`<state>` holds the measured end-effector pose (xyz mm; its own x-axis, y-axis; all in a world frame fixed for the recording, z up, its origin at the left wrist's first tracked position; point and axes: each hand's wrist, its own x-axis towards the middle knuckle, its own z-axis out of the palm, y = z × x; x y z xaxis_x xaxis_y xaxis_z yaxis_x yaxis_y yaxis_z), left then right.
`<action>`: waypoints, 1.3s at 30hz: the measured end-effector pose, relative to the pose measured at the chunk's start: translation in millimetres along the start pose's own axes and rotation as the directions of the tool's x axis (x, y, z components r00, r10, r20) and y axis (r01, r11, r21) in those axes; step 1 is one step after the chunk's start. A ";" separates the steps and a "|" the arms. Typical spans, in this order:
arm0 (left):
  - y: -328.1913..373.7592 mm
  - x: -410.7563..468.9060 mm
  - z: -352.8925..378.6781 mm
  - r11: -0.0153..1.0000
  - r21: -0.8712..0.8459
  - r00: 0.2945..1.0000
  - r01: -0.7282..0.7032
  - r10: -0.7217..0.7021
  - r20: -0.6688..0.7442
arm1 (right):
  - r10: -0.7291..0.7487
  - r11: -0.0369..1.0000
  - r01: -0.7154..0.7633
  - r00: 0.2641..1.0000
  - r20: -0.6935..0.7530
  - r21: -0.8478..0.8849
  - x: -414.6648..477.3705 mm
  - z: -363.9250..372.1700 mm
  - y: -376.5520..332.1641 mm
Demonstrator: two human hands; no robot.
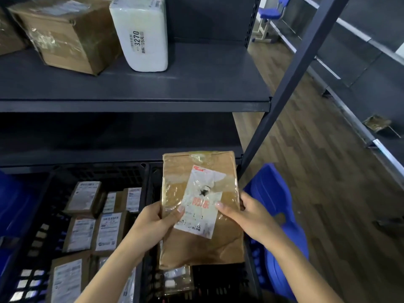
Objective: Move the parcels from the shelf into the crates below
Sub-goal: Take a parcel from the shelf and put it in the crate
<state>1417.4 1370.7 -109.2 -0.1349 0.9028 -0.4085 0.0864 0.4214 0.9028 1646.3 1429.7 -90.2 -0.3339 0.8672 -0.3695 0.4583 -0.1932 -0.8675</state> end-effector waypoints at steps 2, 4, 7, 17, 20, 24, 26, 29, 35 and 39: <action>-5.3 3.4 5.8 0.998 0.057 1.000 0.008 -0.007 -0.009 | 0.026 1.000 -0.026 0.997 -0.067 0.004 1.0 4.9 10.4; -13.8 6.8 12.3 0.996 0.083 1.000 0.020 -0.021 0.011 | 0.038 0.999 -0.038 0.992 -0.123 0.007 0.3 10.5 22.6; -26.6 11.3 21.8 0.990 0.135 0.998 0.048 -0.052 0.024 | 0.081 0.995 -0.069 0.983 -0.164 0.075 0.4 13.2 38.3; -46.1 14.0 34.6 0.877 0.473 0.993 -0.082 0.110 -0.033 | 0.216 0.960 -0.174 0.959 -0.182 0.218 1.2 1.9 85.9; -63.8 15.5 31.8 0.782 0.609 0.986 -0.132 0.169 -0.003 | 0.229 0.963 -0.197 0.957 -0.176 0.184 -8.3 2.1 102.5; -88.9 10.4 36.7 0.825 0.559 0.996 -0.082 0.078 0.031 | 0.257 0.963 -0.242 0.955 -0.147 0.116 -20.7 9.7 128.0; -99.2 4.5 45.2 0.864 0.501 0.998 -0.046 0.024 0.052 | 0.278 0.959 -0.266 0.951 -0.134 0.097 -22.9 15.8 138.1; -112.9 -2.7 59.4 0.896 0.443 0.994 -0.031 -0.017 0.104 | 0.293 0.956 -0.287 0.949 -0.118 0.063 -25.1 26.1 151.0; -143.9 -5.6 69.3 0.890 0.456 0.990 0.027 -0.087 0.111 | 0.302 0.953 -0.302 0.945 -0.125 0.017 -27.4 42.4 167.3; -164.4 5.0 72.5 0.893 0.447 0.990 0.053 -0.106 0.094 | 0.336 0.941 -0.339 0.934 -0.121 -0.002 -18.4 55.3 181.8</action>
<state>1474.1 1312.2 -269.4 -0.0499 0.8569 -0.5131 0.5114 0.4632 0.7238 1690.2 1353.2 -259.4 -0.0581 0.8004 -0.5967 0.5457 -0.4750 -0.6904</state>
